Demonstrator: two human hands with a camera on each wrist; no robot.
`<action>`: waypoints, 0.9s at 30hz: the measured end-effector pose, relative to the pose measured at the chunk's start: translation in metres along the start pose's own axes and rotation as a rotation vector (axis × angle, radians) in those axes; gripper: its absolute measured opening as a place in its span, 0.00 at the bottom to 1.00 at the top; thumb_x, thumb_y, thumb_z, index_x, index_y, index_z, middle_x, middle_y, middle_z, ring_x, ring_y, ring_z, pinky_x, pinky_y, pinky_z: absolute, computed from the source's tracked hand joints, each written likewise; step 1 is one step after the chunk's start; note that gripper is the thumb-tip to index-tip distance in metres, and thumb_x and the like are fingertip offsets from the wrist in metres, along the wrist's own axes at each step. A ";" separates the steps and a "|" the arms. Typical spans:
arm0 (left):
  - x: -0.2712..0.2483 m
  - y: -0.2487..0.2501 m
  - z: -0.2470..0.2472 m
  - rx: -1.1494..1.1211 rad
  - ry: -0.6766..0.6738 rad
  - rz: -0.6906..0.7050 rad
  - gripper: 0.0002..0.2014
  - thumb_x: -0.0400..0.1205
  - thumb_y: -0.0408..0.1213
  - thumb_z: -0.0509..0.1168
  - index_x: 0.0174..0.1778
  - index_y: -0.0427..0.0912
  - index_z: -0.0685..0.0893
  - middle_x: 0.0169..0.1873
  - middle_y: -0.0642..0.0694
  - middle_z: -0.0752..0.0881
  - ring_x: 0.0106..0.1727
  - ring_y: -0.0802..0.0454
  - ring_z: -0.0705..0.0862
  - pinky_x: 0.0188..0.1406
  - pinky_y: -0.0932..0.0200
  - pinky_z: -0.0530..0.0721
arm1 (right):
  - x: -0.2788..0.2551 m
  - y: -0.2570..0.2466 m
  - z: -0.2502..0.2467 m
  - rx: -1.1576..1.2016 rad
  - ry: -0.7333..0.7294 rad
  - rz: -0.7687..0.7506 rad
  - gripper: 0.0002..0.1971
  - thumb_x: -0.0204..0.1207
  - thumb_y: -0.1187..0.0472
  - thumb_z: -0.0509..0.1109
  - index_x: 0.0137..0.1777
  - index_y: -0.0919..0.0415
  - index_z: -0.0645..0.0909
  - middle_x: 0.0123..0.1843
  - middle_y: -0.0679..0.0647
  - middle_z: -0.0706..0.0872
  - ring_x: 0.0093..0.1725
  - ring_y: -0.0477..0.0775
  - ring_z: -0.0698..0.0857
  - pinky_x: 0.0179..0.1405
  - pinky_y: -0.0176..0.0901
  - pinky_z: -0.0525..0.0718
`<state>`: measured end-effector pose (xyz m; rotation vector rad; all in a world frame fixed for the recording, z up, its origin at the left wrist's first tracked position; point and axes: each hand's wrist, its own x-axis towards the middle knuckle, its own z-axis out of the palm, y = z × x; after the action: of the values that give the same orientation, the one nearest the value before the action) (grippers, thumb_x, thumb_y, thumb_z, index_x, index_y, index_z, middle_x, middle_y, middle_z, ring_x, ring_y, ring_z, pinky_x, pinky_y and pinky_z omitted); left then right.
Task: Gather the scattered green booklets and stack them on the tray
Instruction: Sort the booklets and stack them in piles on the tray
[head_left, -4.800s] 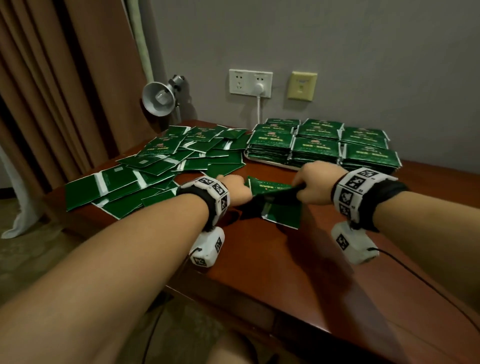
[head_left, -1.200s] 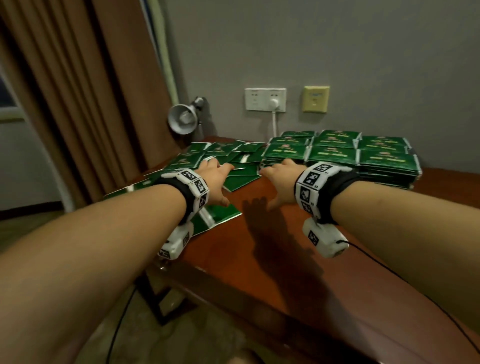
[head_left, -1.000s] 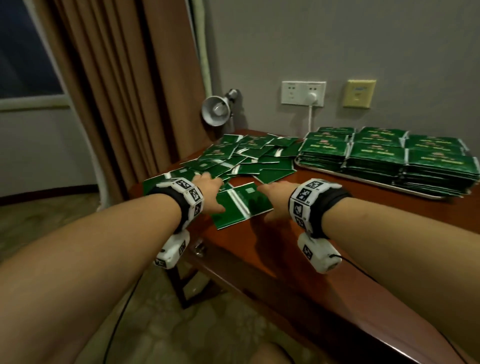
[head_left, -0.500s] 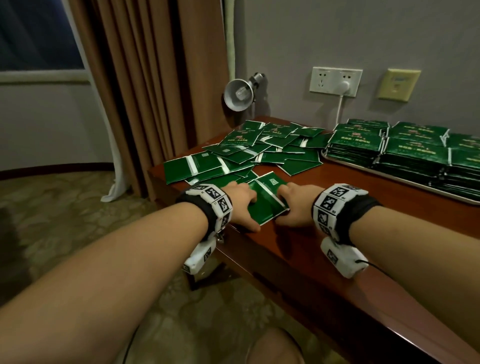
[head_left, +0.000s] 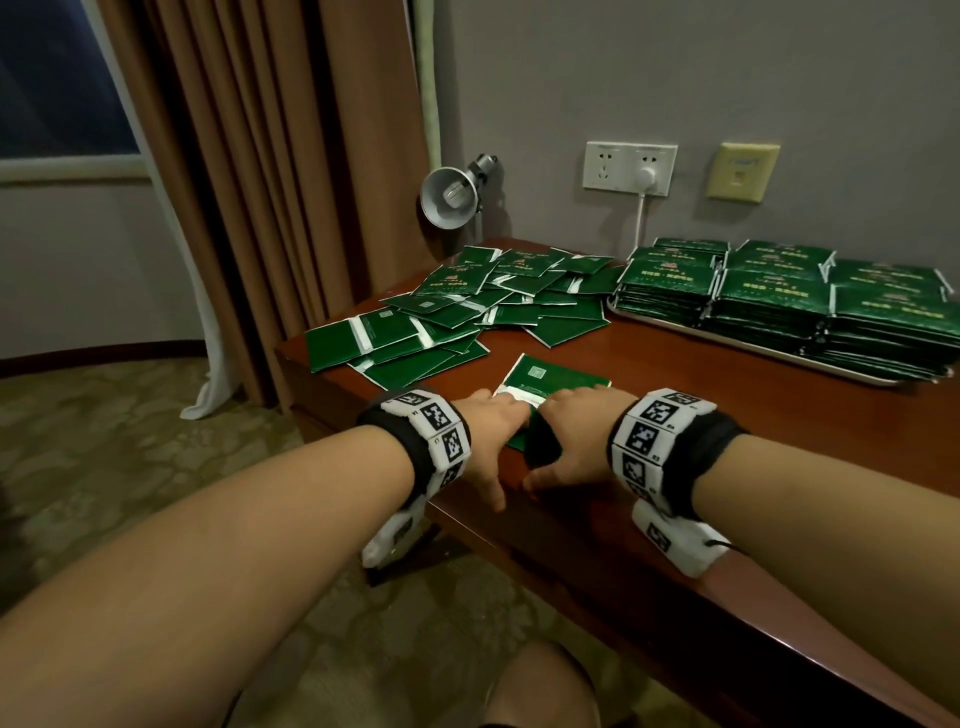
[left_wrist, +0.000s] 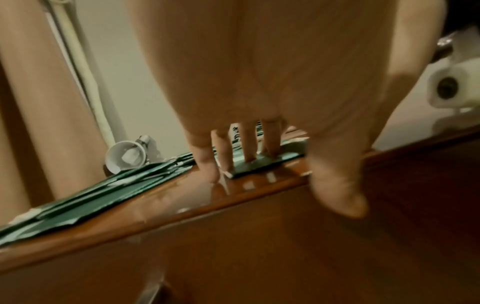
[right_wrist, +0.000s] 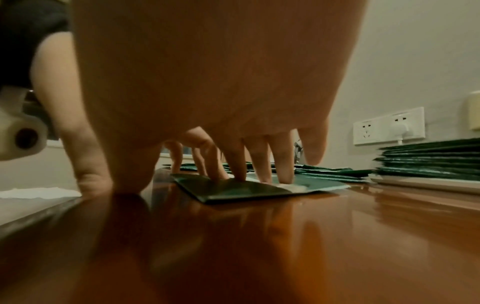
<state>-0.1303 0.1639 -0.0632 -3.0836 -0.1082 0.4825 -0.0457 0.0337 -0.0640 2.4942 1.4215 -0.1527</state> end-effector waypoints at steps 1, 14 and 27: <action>-0.001 0.002 -0.001 0.047 0.003 0.007 0.43 0.63 0.50 0.83 0.70 0.48 0.70 0.64 0.50 0.74 0.65 0.48 0.71 0.60 0.50 0.79 | -0.001 -0.003 -0.001 0.012 0.009 -0.002 0.38 0.61 0.22 0.65 0.60 0.52 0.75 0.56 0.51 0.82 0.53 0.55 0.83 0.54 0.51 0.83; -0.006 -0.031 -0.009 0.012 0.083 -0.057 0.21 0.76 0.35 0.71 0.65 0.44 0.77 0.57 0.45 0.78 0.56 0.47 0.80 0.49 0.54 0.83 | 0.005 -0.021 -0.020 -0.199 -0.004 -0.055 0.40 0.61 0.20 0.63 0.59 0.53 0.75 0.46 0.51 0.81 0.40 0.53 0.83 0.35 0.44 0.82; 0.017 -0.200 0.021 0.161 0.030 -0.633 0.51 0.61 0.39 0.78 0.80 0.50 0.61 0.71 0.44 0.75 0.69 0.36 0.76 0.65 0.39 0.79 | 0.024 -0.059 -0.023 -0.168 0.064 -0.116 0.21 0.76 0.44 0.62 0.63 0.56 0.75 0.51 0.53 0.79 0.40 0.53 0.79 0.35 0.45 0.82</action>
<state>-0.1338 0.3645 -0.0828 -2.6814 -0.9487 0.3808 -0.0848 0.0884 -0.0577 2.3020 1.5371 0.0238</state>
